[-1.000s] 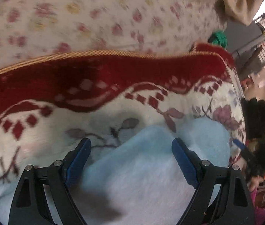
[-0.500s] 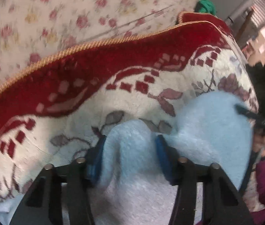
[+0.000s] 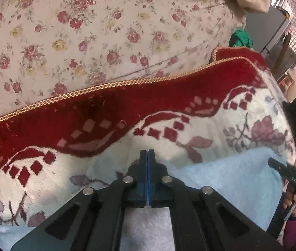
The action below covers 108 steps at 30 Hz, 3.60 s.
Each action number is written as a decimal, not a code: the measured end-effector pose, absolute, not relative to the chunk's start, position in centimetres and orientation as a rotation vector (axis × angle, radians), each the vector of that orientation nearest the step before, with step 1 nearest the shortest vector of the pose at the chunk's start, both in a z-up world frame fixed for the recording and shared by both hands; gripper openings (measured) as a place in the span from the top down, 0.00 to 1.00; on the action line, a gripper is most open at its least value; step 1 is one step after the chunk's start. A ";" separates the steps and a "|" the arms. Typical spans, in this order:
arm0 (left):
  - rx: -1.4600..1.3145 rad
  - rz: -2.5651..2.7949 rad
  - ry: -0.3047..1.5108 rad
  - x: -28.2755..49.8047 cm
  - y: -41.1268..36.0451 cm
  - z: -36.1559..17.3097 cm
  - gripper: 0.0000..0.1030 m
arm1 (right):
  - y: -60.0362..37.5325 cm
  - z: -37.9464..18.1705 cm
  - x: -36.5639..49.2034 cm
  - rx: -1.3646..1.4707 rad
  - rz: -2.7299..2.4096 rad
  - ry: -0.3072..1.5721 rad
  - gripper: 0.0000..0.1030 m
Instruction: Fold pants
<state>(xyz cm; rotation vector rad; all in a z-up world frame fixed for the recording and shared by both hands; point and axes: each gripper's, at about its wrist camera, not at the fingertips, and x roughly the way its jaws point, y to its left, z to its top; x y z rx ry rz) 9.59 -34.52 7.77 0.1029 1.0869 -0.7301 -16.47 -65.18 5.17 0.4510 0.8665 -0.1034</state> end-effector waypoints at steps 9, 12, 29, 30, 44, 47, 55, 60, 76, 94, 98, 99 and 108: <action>0.040 -0.752 1.015 8.1 -31.8 10.4 0.61 | -65.4 5.2 -16.4 0.358 -0.212 0.885 0.85; 0.056 -0.803 1.029 6.8 -32.6 10.2 0.58 | -65.2 5.1 -17.4 0.364 -0.234 0.897 0.85; 0.061 -0.675 1.082 4.5 -34.7 7.3 0.39 | -63.3 10.3 -22.7 0.378 -0.152 0.797 0.20; 0.052 -0.677 1.077 4.2 -34.4 7.8 0.36 | -63.8 10.5 -22.9 0.390 -0.165 0.794 0.20; -0.037 -0.682 0.966 -3.5 -27.9 13.7 0.26 | -57.8 5.3 -24.9 0.378 0.013 1.049 0.52; -0.043 -0.671 0.954 -4.8 -26.6 14.0 0.26 | -58.4 3.9 -23.9 0.497 0.011 1.028 0.52; -0.116 -0.632 0.974 -5.9 -23.5 13.5 0.26 | -59.7 1.4 -22.7 0.703 0.000 0.930 0.51; -0.216 -0.606 0.988 -5.8 -21.8 13.1 0.26 | -61.1 0.9 -22.4 0.876 0.059 0.823 0.87; -0.384 -0.410 0.962 -7.7 -9.1 11.1 0.26 | -60.0 3.5 -24.3 0.641 -0.082 0.962 0.73; -0.513 -0.041 0.920 -10.8 7.6 8.3 0.16 | -34.8 10.5 -14.2 0.102 0.429 0.941 0.22; -0.556 0.001 0.921 -11.2 9.9 7.6 0.16 | -27.1 9.1 -10.6 0.044 0.582 0.956 0.22; -0.564 0.009 0.920 -11.3 10.2 7.5 0.16 | -26.2 8.8 -10.4 0.033 0.604 0.958 0.22; -0.608 0.032 0.962 -9.3 11.7 5.2 0.16 | -14.7 8.2 -4.5 -0.068 0.726 0.968 0.21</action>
